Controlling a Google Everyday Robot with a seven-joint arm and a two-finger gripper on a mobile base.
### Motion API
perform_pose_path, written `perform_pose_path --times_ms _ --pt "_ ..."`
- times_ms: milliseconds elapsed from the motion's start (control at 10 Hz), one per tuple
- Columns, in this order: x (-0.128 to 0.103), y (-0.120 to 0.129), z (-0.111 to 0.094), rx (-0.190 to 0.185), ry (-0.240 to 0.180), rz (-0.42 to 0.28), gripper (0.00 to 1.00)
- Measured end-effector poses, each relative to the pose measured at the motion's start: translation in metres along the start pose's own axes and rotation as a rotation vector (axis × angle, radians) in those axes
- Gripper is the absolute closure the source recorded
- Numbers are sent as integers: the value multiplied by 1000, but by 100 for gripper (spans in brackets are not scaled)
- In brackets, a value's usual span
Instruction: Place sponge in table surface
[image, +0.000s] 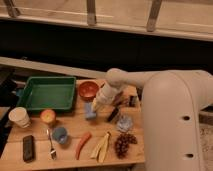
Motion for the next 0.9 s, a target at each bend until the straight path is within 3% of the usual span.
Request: perform_pose_path --times_ms 200,500,700,900 --pt "-1 0 17 -31 15 18 61" --pt "-5 -3 32 -43 14 46 31" --pt "-7 -4 34 -47 -1 65 20" --pt "-7 -5 33 -49 -6 70 20"
